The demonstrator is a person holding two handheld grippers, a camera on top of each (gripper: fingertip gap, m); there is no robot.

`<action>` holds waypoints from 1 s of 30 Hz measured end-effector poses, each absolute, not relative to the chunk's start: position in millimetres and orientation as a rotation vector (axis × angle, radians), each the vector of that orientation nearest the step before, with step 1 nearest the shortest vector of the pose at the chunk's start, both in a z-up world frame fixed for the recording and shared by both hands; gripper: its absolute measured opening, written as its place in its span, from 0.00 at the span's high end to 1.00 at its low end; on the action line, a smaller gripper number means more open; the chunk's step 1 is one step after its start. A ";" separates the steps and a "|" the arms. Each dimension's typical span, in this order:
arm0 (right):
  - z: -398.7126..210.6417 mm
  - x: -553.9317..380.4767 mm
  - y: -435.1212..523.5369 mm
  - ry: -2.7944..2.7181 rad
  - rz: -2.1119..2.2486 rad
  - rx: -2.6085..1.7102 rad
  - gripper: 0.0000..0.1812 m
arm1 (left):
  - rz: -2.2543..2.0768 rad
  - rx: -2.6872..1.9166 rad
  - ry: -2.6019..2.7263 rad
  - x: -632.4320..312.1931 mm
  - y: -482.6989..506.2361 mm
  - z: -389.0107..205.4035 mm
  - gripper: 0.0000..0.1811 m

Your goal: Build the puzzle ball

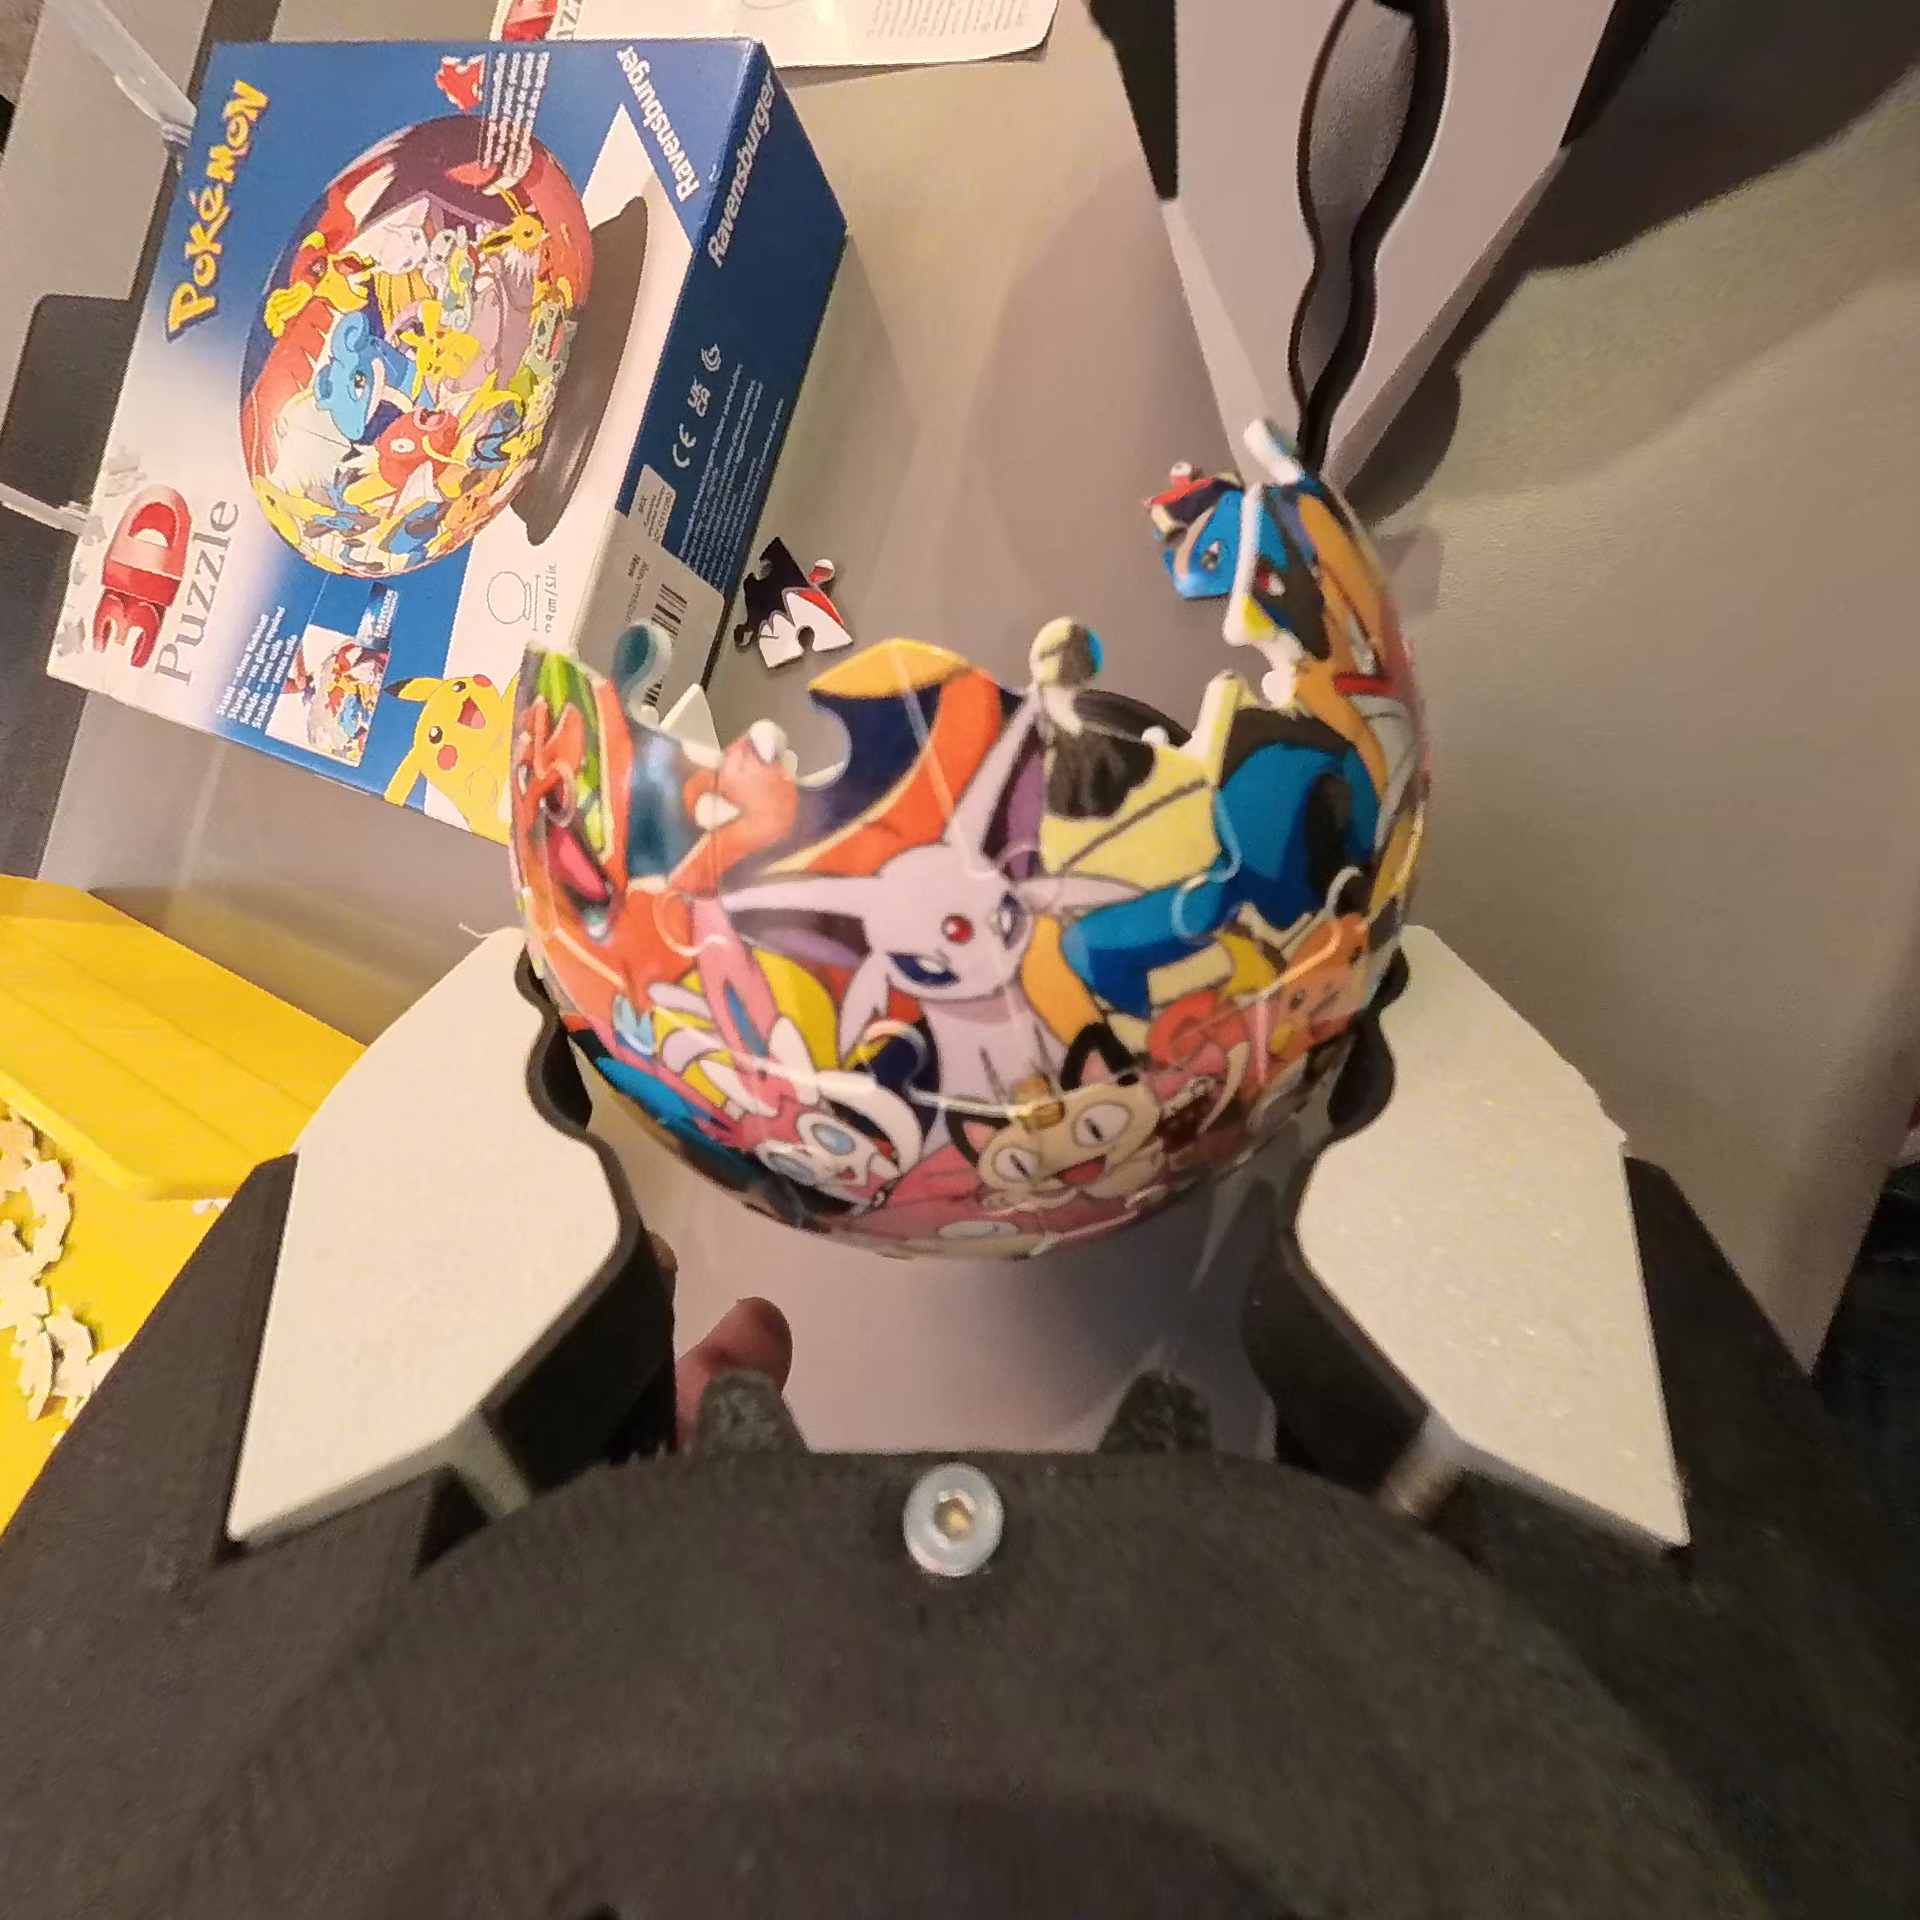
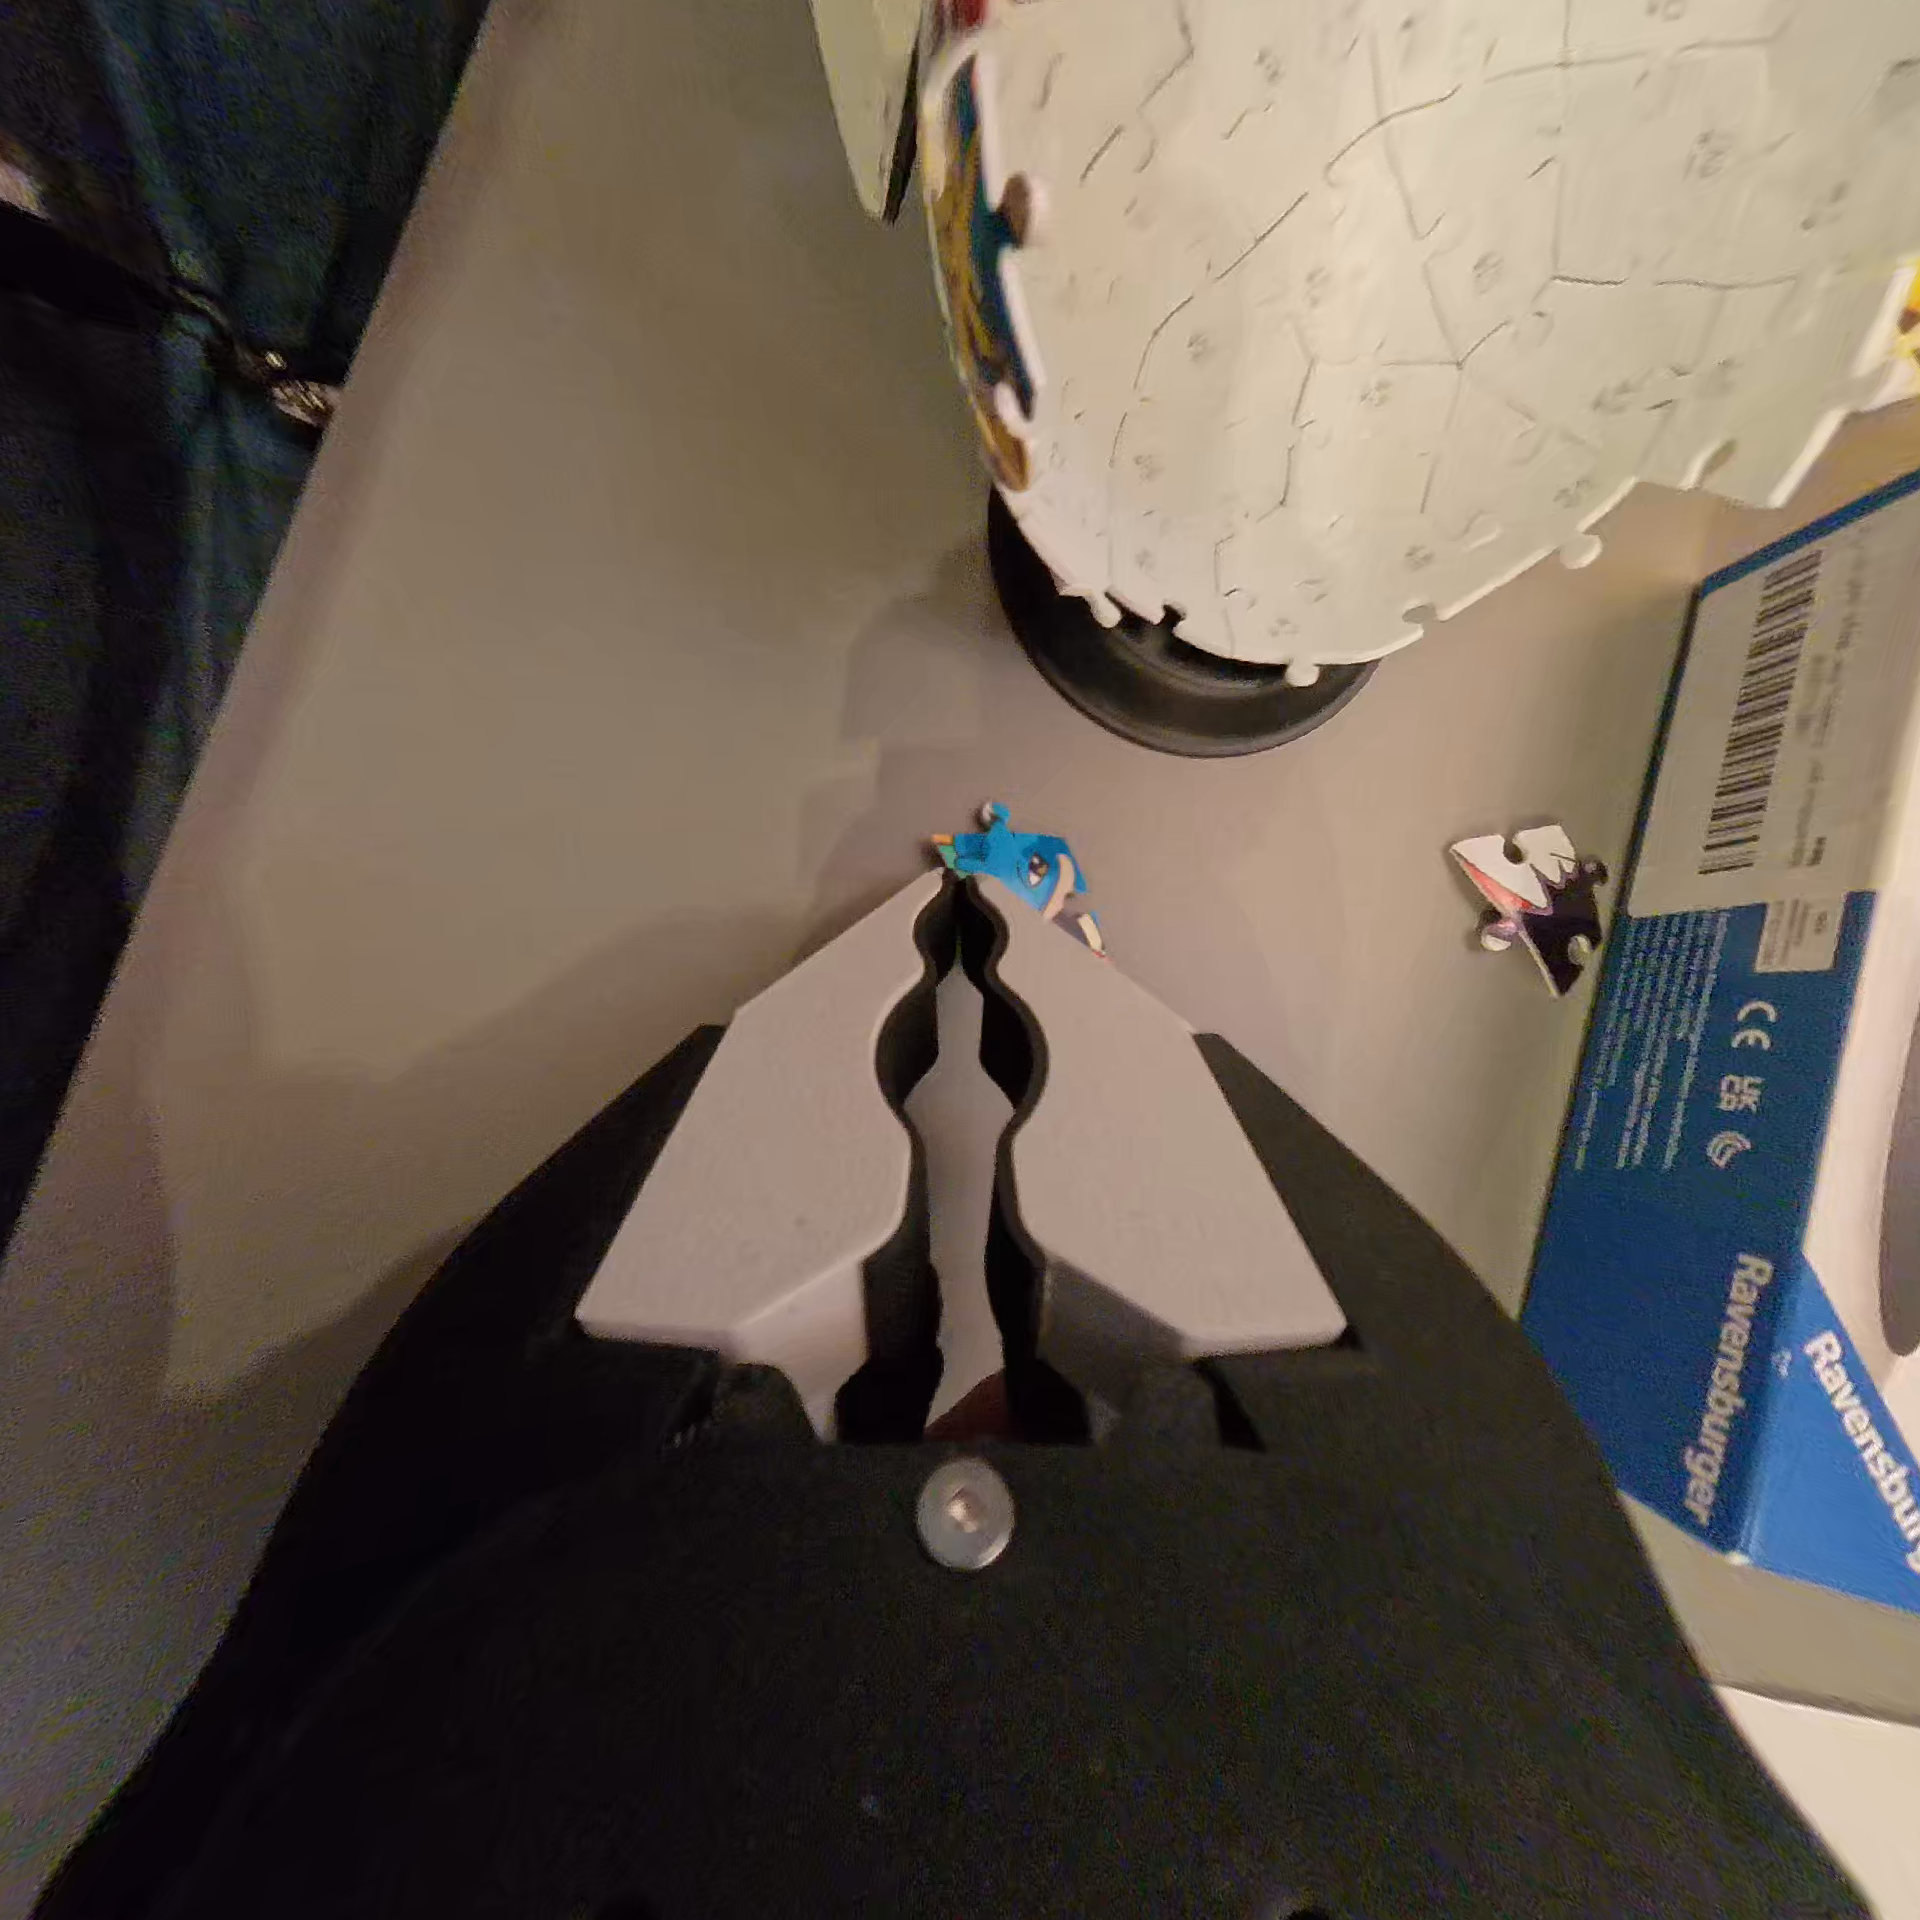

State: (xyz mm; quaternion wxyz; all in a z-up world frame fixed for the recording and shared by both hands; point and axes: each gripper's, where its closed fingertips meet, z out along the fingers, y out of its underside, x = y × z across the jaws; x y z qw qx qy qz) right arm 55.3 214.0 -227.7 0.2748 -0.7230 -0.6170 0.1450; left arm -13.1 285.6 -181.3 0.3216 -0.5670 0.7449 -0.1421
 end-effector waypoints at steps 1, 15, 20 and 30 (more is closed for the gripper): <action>-222.8 55.1 213.7 -1.636 0.419 -1.946 1.00 | -0.371 -1.490 1.957 -13.5 285.8 -181.3 0.23; -228.6 68.0 237.7 -1.707 0.230 -1.893 0.85 | -0.362 -1.488 1.964 -14.4 285.5 -182.0 0.23; -230.4 68.6 242.1 -1.696 0.361 -1.948 0.90 | -0.370 -1.488 1.963 -13.9 285.5 -182.2 0.23; -231.3 72.6 247.5 -1.650 0.481 -2.007 1.00 | -0.376 -1.489 1.961 -14.2 286.1 -182.6 0.23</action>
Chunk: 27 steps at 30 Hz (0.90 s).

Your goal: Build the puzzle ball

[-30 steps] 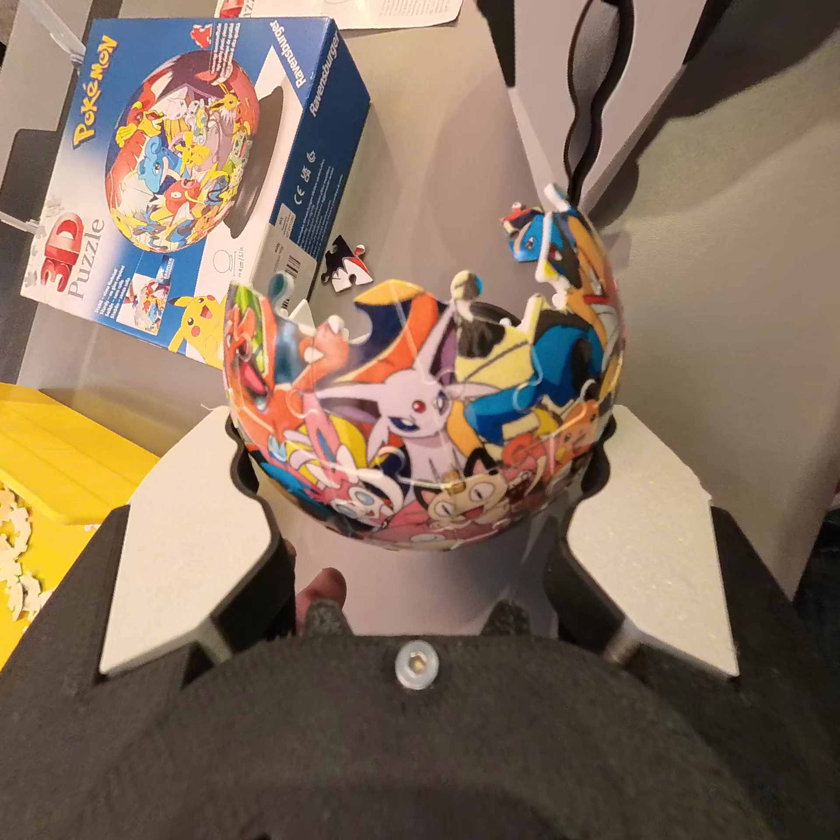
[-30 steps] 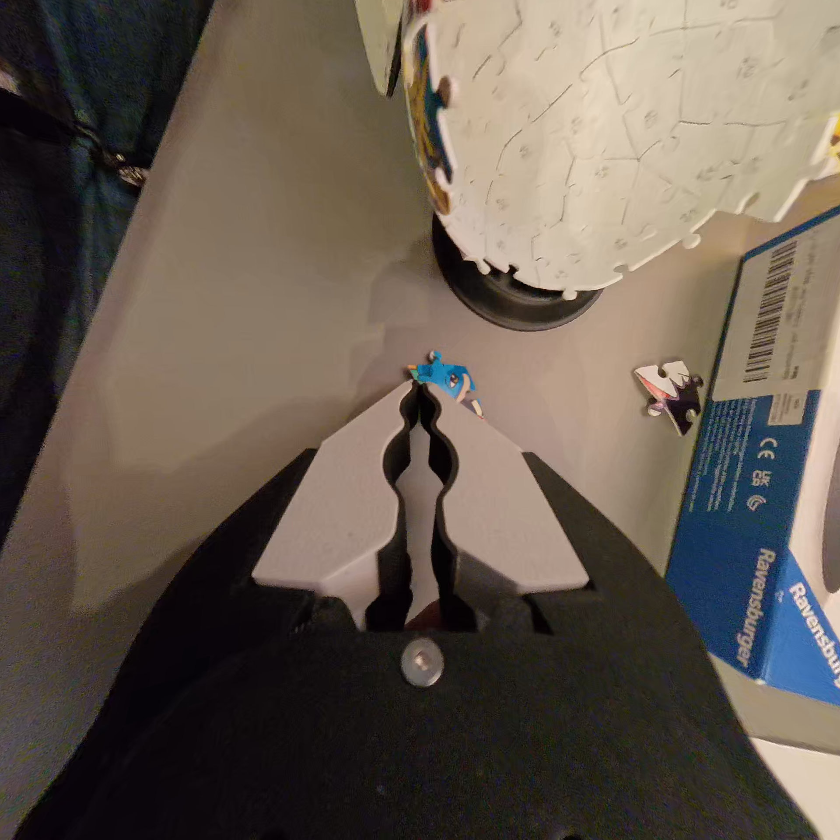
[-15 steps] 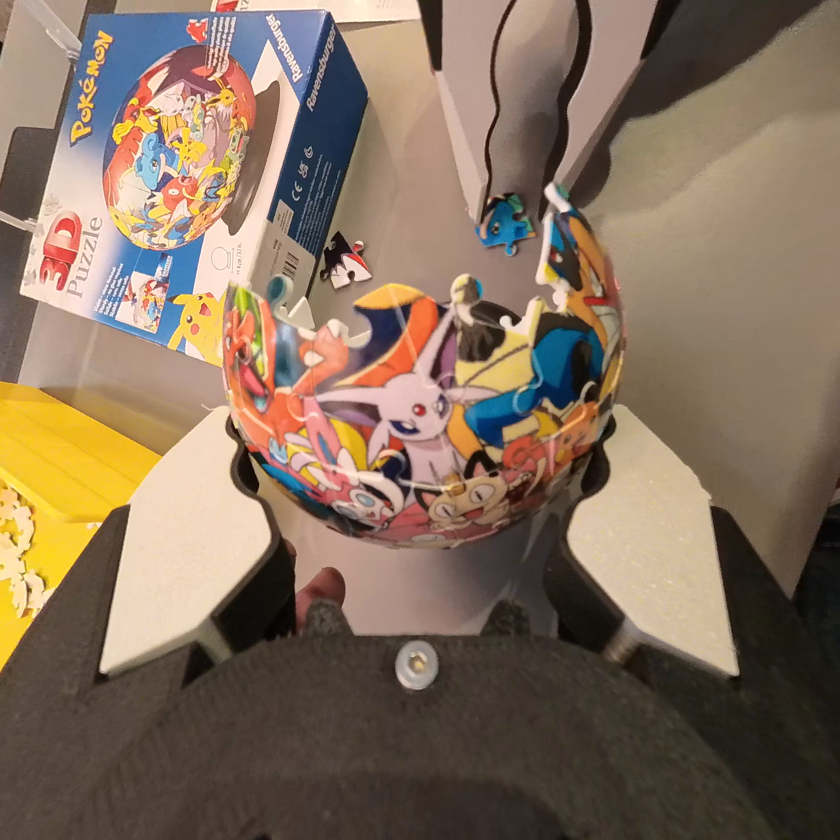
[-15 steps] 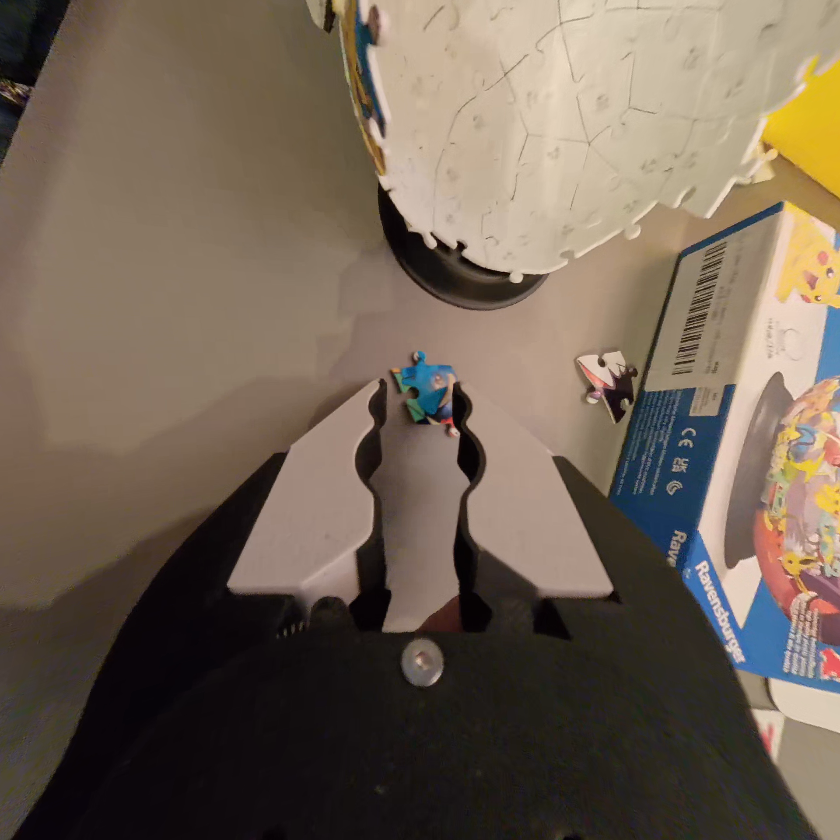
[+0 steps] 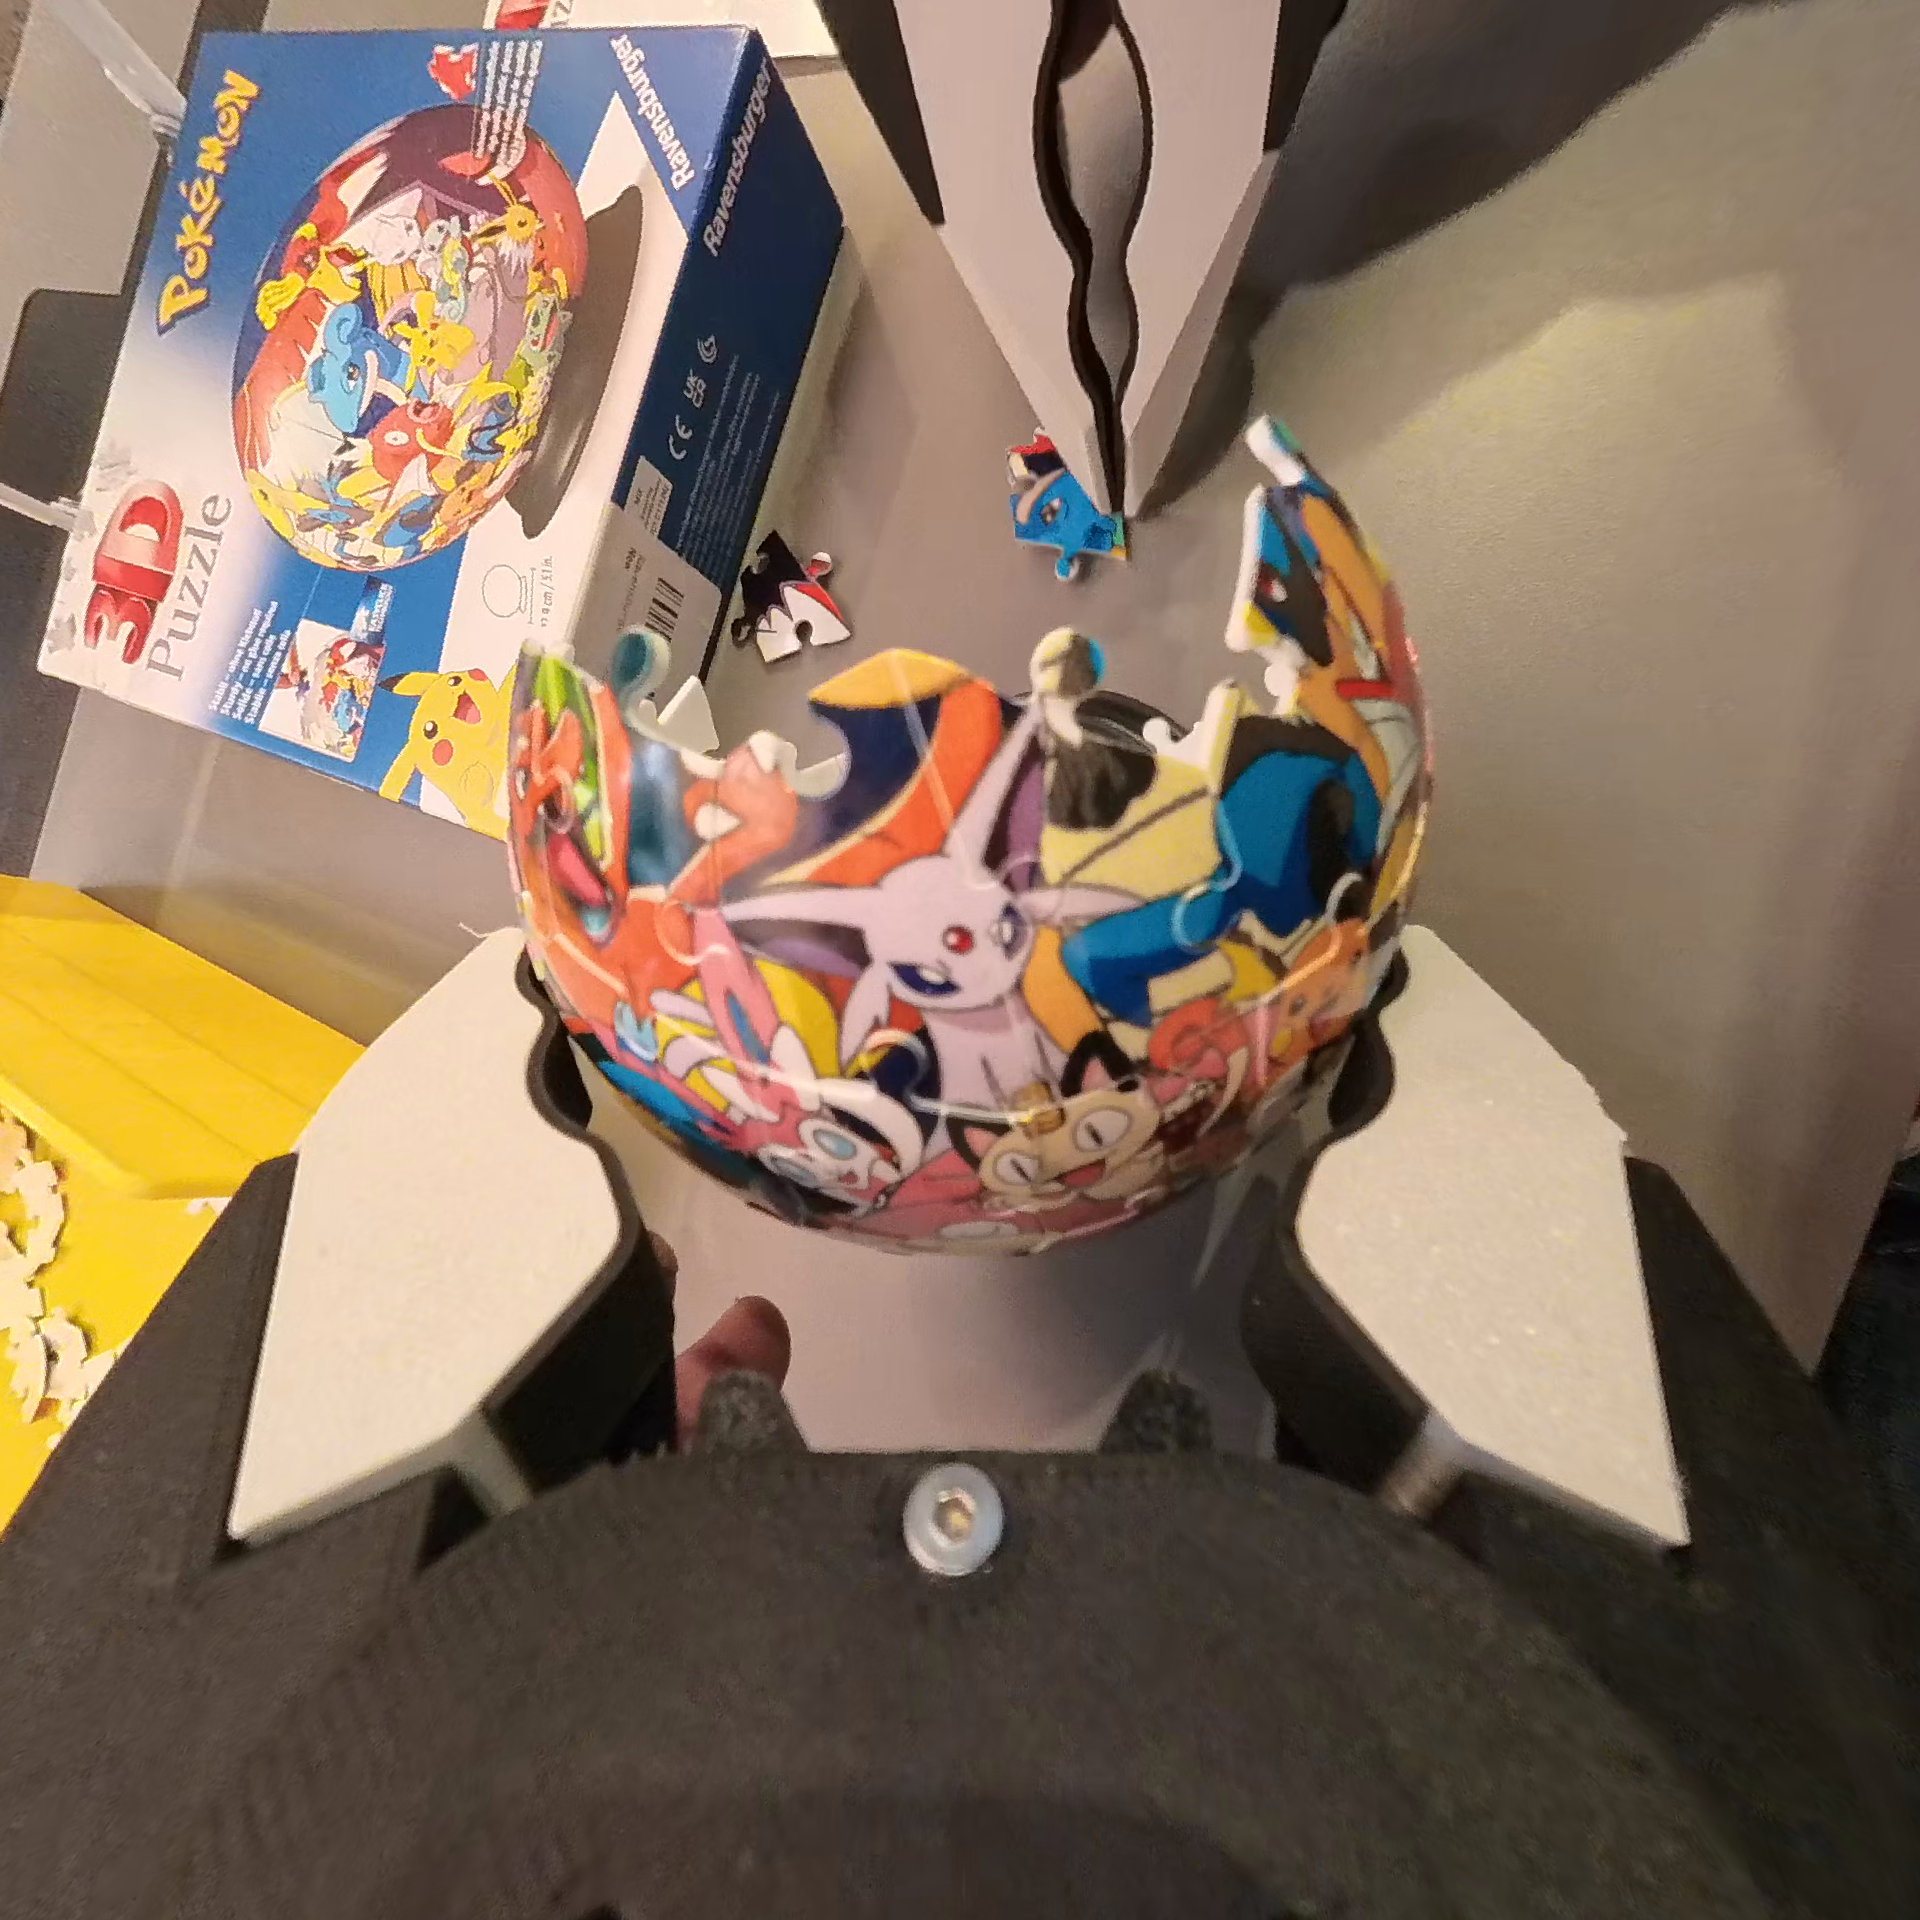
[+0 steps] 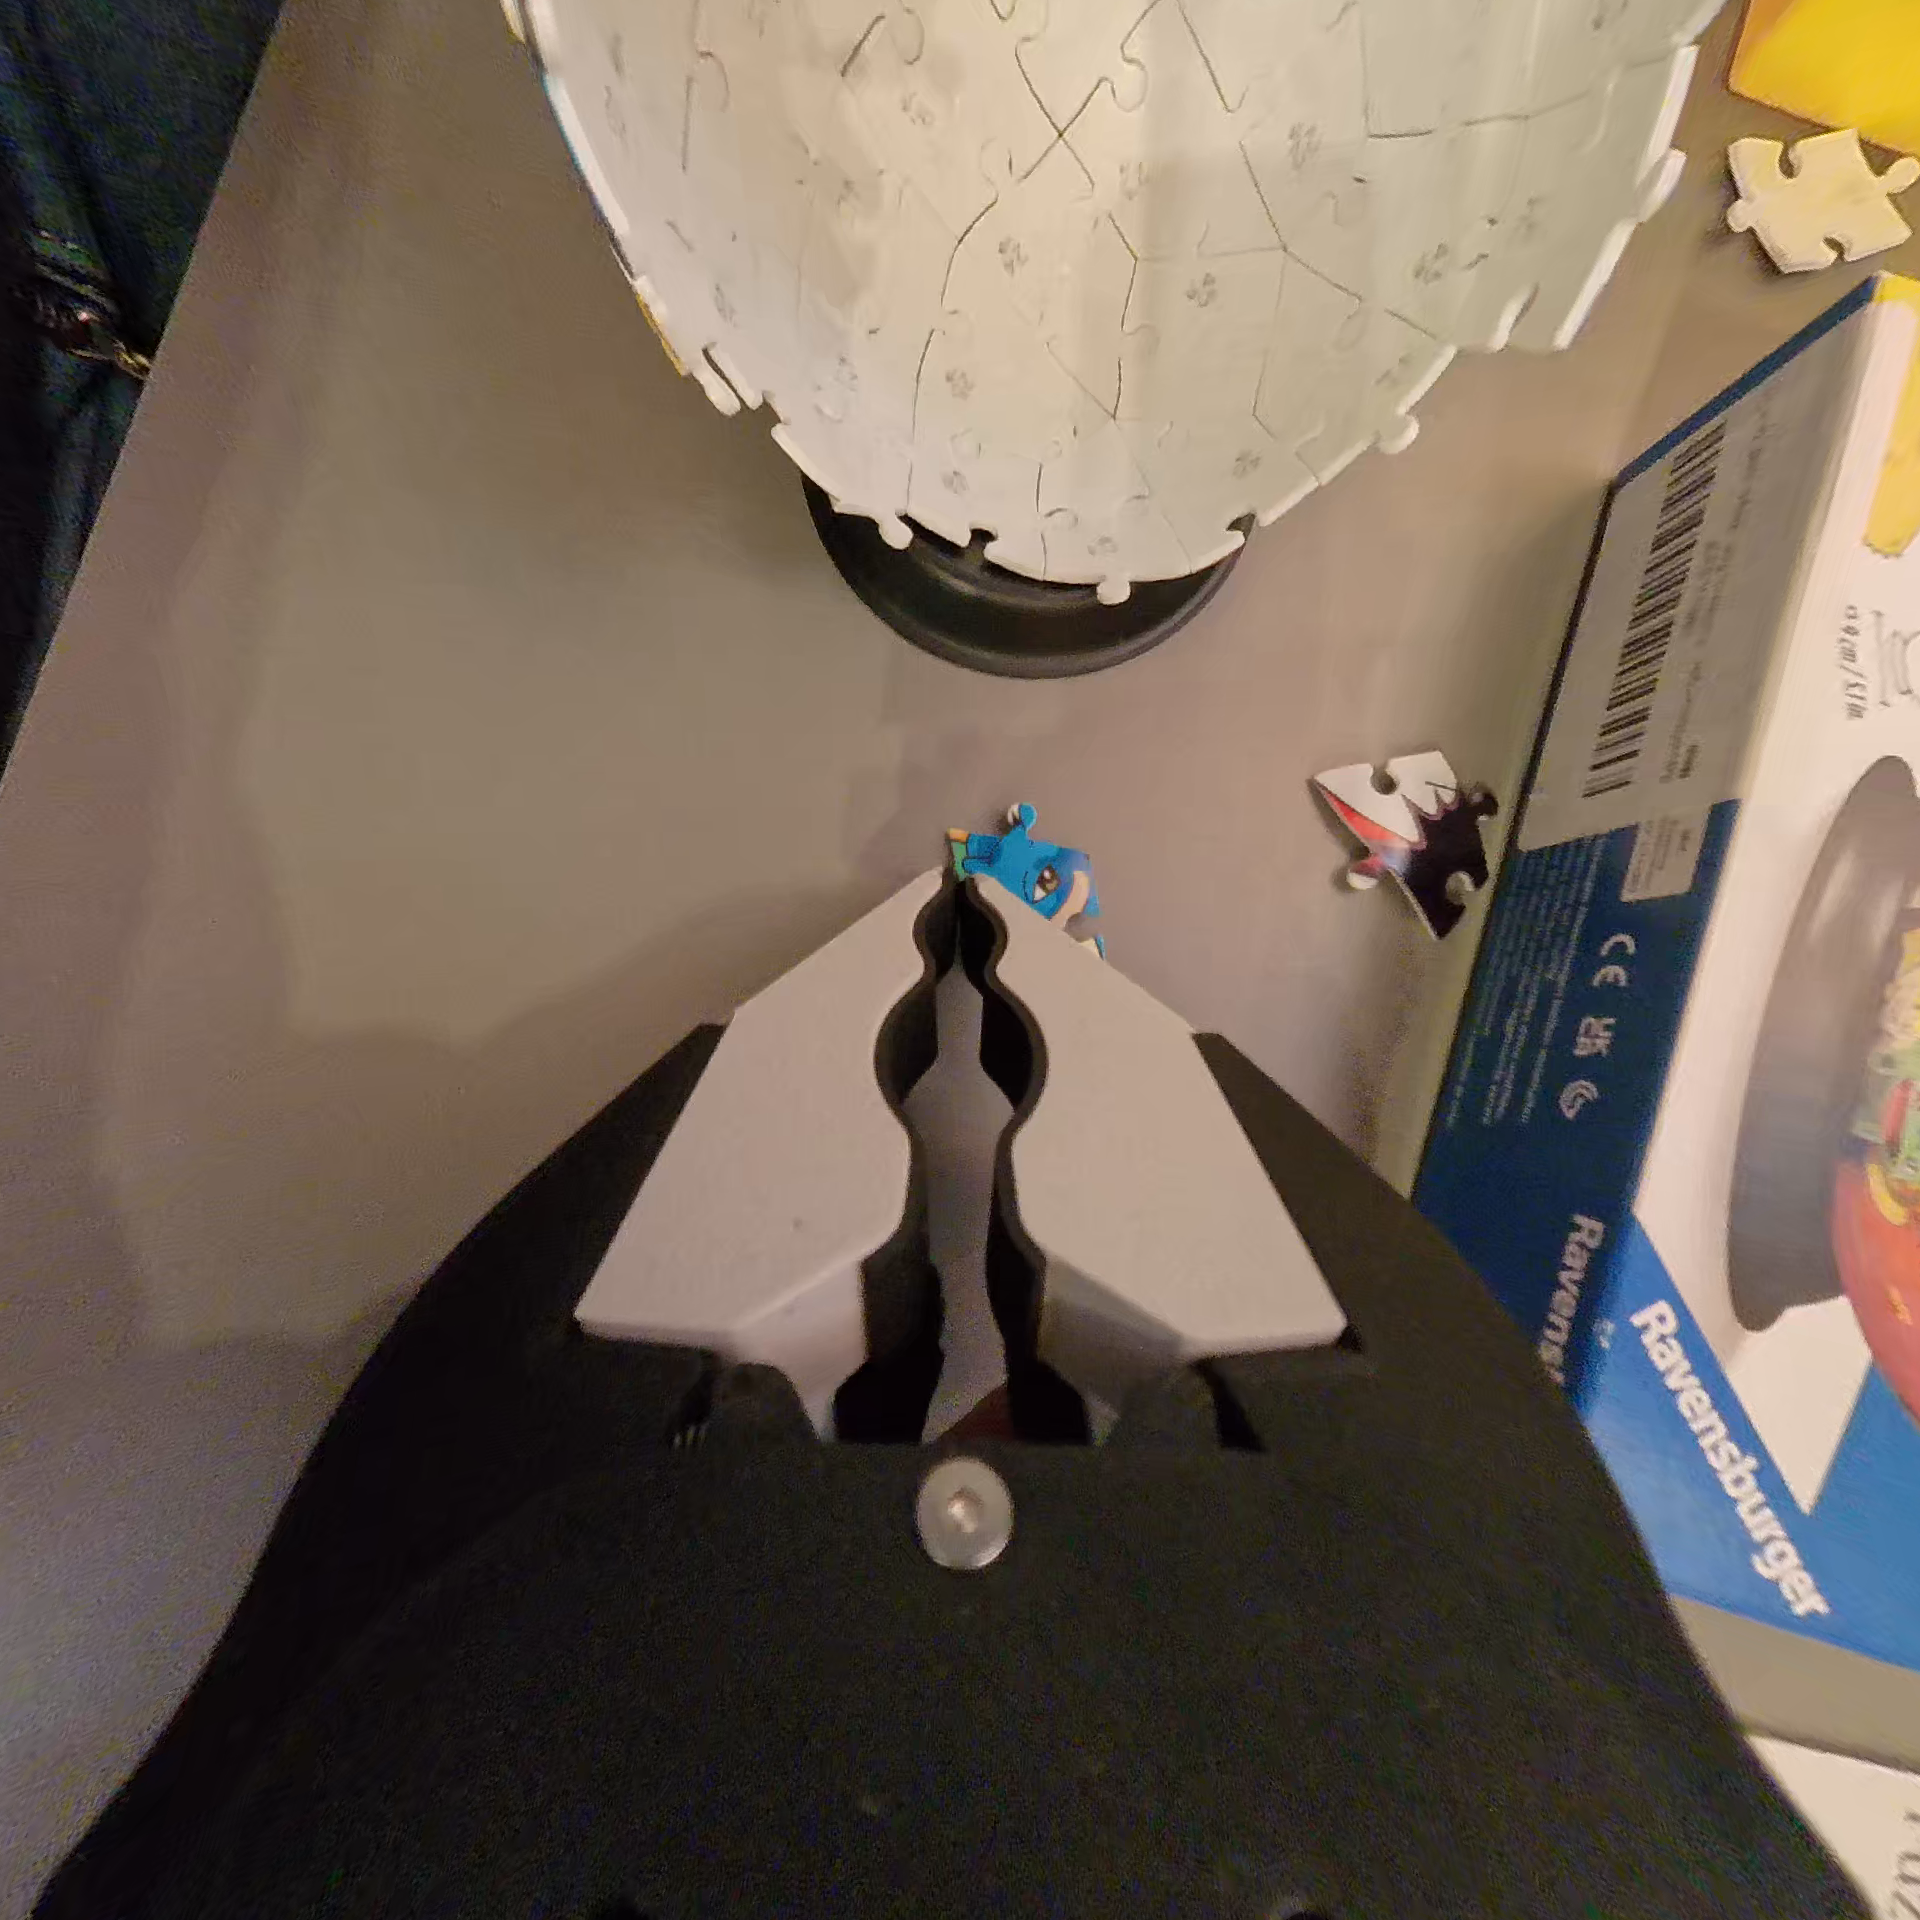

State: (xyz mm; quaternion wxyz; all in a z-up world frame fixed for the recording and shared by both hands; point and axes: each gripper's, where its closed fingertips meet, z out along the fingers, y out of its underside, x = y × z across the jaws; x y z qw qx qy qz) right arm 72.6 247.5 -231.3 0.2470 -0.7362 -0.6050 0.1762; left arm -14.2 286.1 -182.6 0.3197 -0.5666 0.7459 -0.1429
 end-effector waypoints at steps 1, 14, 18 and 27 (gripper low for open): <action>-227.7 73.0 249.2 -1.635 0.481 -2.008 1.00 | -0.375 -1.490 1.960 -14.4 286.2 -182.6 0.23; -233.3 81.8 263.4 -1.440 0.508 -2.139 0.86 | -0.370 -1.489 1.962 -14.7 285.9 -182.7 0.23; -228.1 78.1 253.5 -1.392 0.627 -2.158 0.86 | -0.377 -1.490 1.958 -14.2 286.3 -182.7 0.23; -220.6 73.7 189.1 -1.451 1.269 -2.430 0.85 | -0.365 -1.484 1.966 -12.9 285.3 -182.8 0.23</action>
